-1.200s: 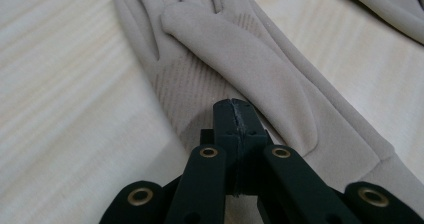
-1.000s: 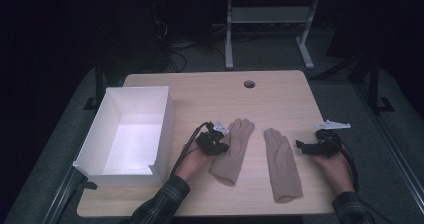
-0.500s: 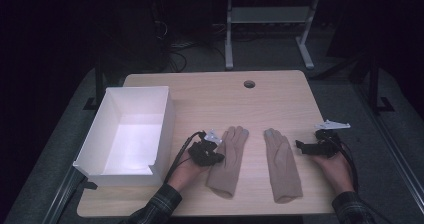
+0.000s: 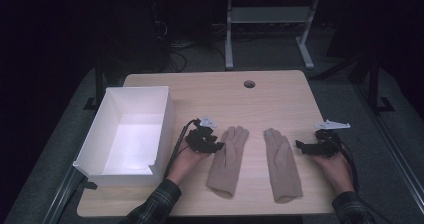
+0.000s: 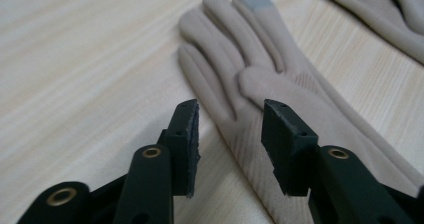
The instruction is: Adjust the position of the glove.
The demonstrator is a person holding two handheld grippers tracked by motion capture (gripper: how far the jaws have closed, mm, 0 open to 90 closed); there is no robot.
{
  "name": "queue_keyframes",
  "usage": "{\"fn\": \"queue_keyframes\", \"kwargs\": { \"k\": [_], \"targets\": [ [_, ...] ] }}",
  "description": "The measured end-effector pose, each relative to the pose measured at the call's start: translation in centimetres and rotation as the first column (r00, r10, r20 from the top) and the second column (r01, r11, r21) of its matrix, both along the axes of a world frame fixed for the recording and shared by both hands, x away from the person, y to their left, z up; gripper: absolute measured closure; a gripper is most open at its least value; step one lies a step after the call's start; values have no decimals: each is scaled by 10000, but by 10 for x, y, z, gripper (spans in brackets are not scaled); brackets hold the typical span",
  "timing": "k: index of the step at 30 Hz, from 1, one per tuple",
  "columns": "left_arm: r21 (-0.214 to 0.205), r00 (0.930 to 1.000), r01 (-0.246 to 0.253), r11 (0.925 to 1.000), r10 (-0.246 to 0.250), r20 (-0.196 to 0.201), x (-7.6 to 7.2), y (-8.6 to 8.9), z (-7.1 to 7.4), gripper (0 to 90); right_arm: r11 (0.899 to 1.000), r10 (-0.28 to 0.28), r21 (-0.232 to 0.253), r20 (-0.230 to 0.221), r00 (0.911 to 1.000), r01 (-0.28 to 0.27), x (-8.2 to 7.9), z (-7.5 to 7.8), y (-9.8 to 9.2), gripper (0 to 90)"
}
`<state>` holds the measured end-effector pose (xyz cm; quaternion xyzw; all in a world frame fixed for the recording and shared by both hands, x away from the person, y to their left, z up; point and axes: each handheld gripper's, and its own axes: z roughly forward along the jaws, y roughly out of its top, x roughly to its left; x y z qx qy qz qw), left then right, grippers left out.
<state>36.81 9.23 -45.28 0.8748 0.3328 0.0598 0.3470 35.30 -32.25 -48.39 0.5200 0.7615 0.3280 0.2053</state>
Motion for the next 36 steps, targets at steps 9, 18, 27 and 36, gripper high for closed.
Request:
{"fn": "queue_keyframes", "kwargs": {
  "k": [9,18,27,36],
  "targets": [
    [329,9996,180,9993,-188,229,-4,-4,-9,625,10000,38,4,0,10000,-38,0,0,0,87],
    [91,9987,516,9986,-516,0,-5,-6,-10,834,9961,781,397,144,9968,-786,-12,10,-2,584],
    [166,9981,610,9980,-612,67,-5,-6,-10,836,9561,2915,420,-357,9559,-2900,-50,24,15,900],
    [127,9983,582,9982,-583,39,-5,-6,-10,836,9422,3345,550,-961,9375,-3305,-52,19,24,900]
  ]
}}
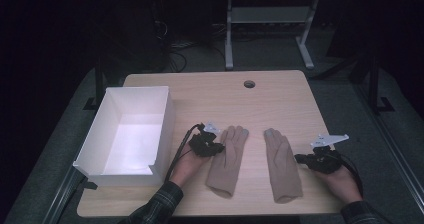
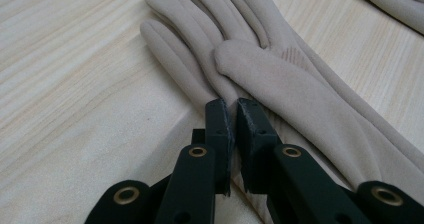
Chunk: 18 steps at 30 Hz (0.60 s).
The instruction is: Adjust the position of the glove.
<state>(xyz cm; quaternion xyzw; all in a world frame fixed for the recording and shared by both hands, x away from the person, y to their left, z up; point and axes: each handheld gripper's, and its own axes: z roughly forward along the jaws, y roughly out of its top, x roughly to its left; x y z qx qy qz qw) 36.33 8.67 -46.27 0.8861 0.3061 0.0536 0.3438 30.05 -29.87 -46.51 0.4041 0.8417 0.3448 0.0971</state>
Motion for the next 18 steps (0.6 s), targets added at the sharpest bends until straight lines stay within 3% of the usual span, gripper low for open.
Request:
{"fn": "queue_keyframes", "kwargs": {
  "k": [18],
  "targets": [
    [-87,9999,-49,10000,48,-129,1,1,0,838,9957,910,188,-66,9958,-909,7,0,35,899]
  ]
}}
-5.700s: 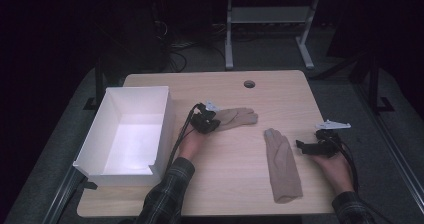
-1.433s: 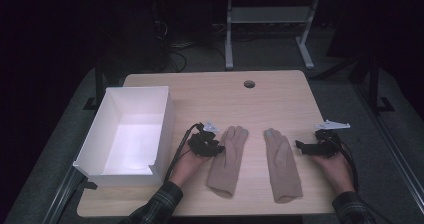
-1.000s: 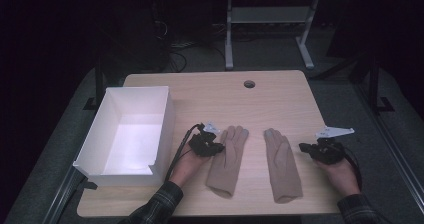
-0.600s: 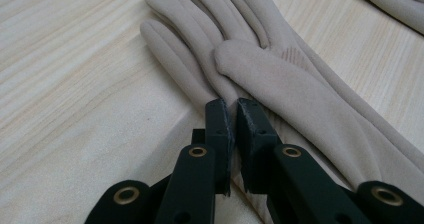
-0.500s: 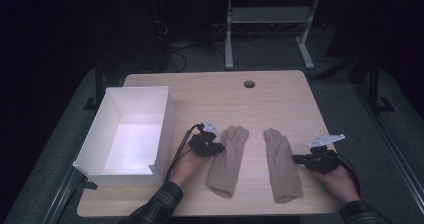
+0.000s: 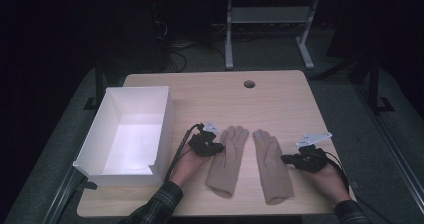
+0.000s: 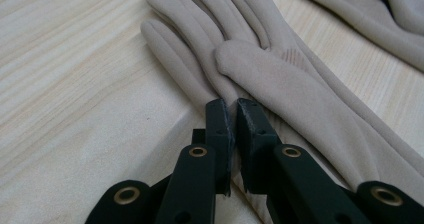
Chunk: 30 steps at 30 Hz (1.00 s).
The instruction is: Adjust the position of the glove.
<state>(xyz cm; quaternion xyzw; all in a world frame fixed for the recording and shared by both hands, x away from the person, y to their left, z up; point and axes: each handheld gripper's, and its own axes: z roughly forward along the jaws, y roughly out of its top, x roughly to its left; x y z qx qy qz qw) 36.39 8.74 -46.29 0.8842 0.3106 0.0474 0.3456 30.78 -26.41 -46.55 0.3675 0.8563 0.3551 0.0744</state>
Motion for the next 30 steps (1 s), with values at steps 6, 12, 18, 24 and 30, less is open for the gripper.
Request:
{"fn": "queue_keyframes", "kwargs": {
  "k": [6,12,18,24,30],
  "targets": [
    [-222,9998,89,9997,-93,-189,-5,-5,2,850,9996,296,11,-15,9996,-296,0,1,10,899],
    [-817,9983,251,9963,-293,-503,-9,-8,5,854,9984,496,295,-137,9987,-492,-4,2,10,899],
    [-1451,9965,248,9891,-360,-751,-10,-6,11,855,9953,920,328,-204,9956,-913,-5,1,21,899],
    [-1945,9952,197,9807,-379,-902,-6,-1,17,855,9912,1292,292,-120,9915,-1288,-4,1,32,899],
    [-2474,9955,47,9689,-281,-910,-2,3,27,857,9894,1407,375,-161,9899,-1401,-2,1,43,899]
  ]
}}
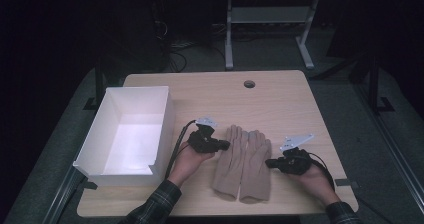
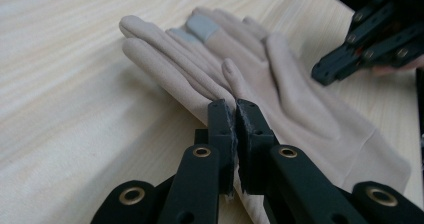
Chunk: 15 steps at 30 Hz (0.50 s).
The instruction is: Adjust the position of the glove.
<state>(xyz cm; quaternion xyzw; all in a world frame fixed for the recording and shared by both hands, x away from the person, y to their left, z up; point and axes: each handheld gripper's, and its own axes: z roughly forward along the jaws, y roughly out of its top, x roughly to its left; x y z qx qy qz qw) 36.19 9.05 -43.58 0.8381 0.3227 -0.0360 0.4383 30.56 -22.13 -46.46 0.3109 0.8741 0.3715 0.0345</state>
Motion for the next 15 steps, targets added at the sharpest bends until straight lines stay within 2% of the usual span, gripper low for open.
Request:
{"fn": "queue_keyframes", "kwargs": {
  "k": [7,15],
  "targets": [
    [-490,9999,93,9988,-100,-131,5,1,10,872,9998,172,37,65,9998,-173,6,-1,18,900],
    [-655,9997,228,9976,-232,-49,8,-6,16,875,9996,263,121,147,9995,-265,13,-2,37,900]
  ]
}}
